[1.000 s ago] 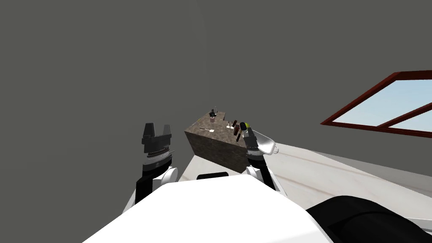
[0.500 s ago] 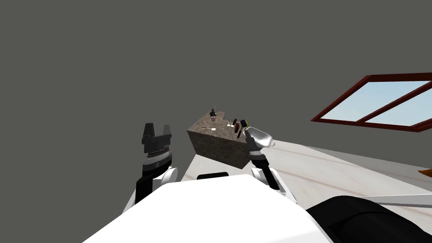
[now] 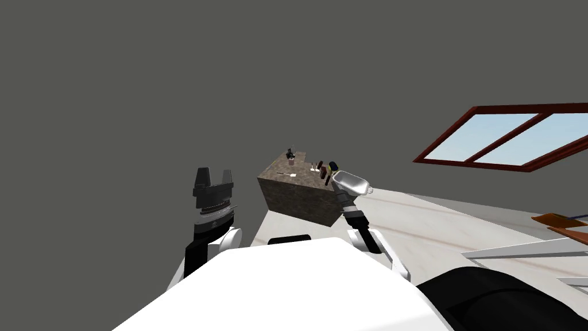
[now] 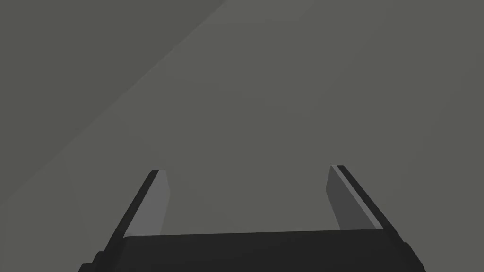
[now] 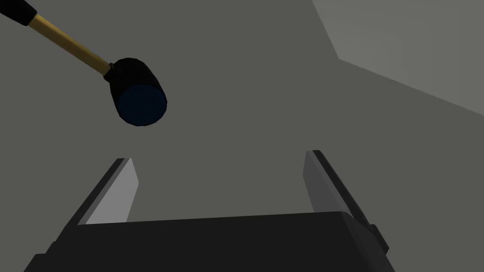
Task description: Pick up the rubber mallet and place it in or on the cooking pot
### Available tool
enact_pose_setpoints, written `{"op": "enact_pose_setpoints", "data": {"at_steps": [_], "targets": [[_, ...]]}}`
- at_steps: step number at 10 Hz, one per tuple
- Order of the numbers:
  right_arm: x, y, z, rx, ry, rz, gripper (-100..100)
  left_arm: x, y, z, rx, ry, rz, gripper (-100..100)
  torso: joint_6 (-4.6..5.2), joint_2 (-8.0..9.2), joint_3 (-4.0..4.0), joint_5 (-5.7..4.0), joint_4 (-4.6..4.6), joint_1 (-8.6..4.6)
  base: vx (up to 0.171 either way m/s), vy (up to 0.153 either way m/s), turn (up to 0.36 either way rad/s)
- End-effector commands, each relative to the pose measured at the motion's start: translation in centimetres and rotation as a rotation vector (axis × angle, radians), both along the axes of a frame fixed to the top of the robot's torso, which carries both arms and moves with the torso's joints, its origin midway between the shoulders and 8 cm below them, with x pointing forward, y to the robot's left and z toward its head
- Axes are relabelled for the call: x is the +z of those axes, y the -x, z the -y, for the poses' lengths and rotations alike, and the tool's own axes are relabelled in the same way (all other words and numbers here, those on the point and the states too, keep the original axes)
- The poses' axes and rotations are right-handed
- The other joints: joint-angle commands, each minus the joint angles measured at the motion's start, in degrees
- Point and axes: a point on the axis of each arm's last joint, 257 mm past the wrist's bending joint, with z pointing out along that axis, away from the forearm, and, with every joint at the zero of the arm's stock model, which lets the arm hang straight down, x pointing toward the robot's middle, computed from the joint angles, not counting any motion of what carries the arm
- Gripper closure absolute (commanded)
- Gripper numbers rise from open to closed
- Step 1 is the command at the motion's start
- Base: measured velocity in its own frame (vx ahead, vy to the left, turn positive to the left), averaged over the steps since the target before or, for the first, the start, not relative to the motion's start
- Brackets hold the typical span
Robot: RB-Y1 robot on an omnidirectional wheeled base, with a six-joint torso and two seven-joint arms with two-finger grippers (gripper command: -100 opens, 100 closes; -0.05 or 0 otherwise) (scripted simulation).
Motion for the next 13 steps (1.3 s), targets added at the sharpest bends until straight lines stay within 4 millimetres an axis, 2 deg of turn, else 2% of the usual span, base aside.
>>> {"op": "enact_pose_setpoints", "data": {"at_steps": [1, 7, 9, 10, 12, 13], "targets": [[-1.3, 0.1, 2.1, -0.046, 0.091, -0.049, -100, 0.0, 0.0, 0.0, 0.000, 0.000, 0.000, 0, 0.00, 0.00, 0.00, 0.00, 0.00, 0.00, -0.017, 0.128, -0.068], [-6.0, 0.3, 9.1, -0.189, 0.375, -0.222, -100, 0.0, 0.0, 0.0, 0.000, 0.000, 0.000, 0, -0.02, -0.18, -0.10, -0.01, -0.04, -0.06, 0.001, 0.124, -0.048], [-7.3, 0.6, 11.6, -0.230, 0.450, -0.276, -100, 0.0, 0.0, 0.0, 0.000, 0.000, 0.000, 0, -0.01, -0.35, -0.20, -0.01, -0.08, -0.12, 0.081, 0.097, -0.018], [-8.3, 1.0, 13.9, -0.267, 0.511, -0.324, -100, 0.0, 0.0, 0.0, 0.000, 0.000, 0.000, 0, -0.02, -0.43, -0.25, -0.03, -0.09, -0.15, 0.122, 0.115, -0.013], [-8.9, 1.3, 16.1, -0.300, 0.556, -0.362, -100, 0.0, 0.0, 0.0, 0.000, 0.000, 0.000, 0, -0.04, -0.62, -0.36, -0.01, -0.14, -0.10, 0.144, 0.090, -0.005], [-9.2, 1.6, 18.0, -0.327, 0.586, -0.389, -100, 0.0, 0.0, 0.0, 0.000, 0.000, 0.000, 0, -0.03, -0.70, -0.40, -0.03, -0.15, -0.22, 0.198, 0.050, 0.024]]}}
